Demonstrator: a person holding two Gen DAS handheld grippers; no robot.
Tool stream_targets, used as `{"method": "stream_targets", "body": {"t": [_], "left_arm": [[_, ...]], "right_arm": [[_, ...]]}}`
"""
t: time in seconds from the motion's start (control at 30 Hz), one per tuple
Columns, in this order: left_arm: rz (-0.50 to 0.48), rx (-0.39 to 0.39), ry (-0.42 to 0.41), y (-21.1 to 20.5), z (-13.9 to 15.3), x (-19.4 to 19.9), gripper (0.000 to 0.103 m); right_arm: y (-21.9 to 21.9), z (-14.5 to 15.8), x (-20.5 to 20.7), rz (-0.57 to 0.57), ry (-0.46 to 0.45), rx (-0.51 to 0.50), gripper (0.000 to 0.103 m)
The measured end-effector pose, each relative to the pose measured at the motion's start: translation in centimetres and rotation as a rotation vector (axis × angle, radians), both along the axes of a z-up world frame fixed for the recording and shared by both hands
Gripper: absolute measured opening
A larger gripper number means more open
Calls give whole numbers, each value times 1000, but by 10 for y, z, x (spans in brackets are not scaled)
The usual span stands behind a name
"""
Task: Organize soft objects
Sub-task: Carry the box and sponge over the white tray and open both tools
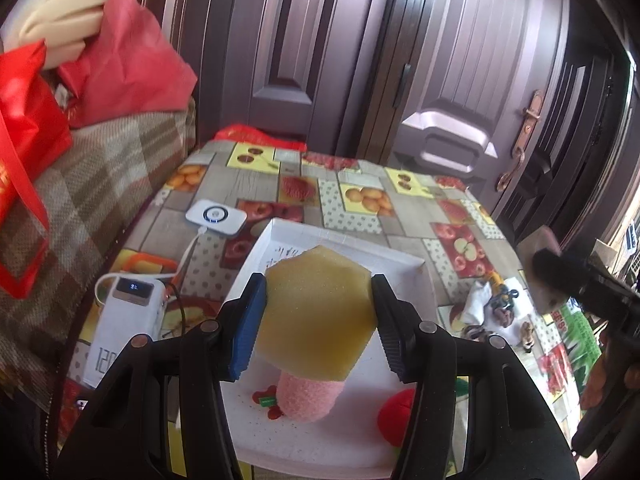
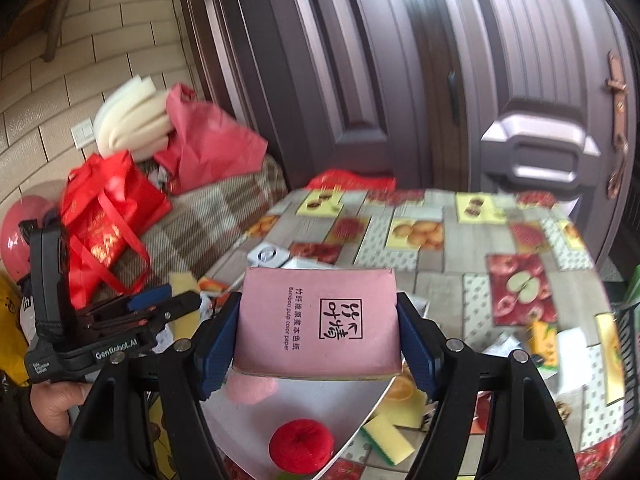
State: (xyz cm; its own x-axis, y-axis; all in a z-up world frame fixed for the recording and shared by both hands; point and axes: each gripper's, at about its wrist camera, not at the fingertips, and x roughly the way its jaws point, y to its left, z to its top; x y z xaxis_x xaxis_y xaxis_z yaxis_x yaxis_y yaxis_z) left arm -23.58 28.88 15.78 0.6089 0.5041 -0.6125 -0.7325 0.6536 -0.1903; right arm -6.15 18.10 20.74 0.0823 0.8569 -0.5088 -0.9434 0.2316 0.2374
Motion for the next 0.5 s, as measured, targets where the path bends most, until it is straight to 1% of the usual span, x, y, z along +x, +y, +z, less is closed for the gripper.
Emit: {"method": "stream_targets", "body": {"t": [0.13,0.27,0.5], "left_arm": [[0,-33,15,14,-15,11,53],[2,-91,-1,27,-30,22,53],[-1,-140,7,40,-54,34,53]], "right_arm": [[20,-26,-1,27,33,-70,74],[35,-45,-3,43,50,-120,74],[55,-74,-4,64,82,-180,74]]}}
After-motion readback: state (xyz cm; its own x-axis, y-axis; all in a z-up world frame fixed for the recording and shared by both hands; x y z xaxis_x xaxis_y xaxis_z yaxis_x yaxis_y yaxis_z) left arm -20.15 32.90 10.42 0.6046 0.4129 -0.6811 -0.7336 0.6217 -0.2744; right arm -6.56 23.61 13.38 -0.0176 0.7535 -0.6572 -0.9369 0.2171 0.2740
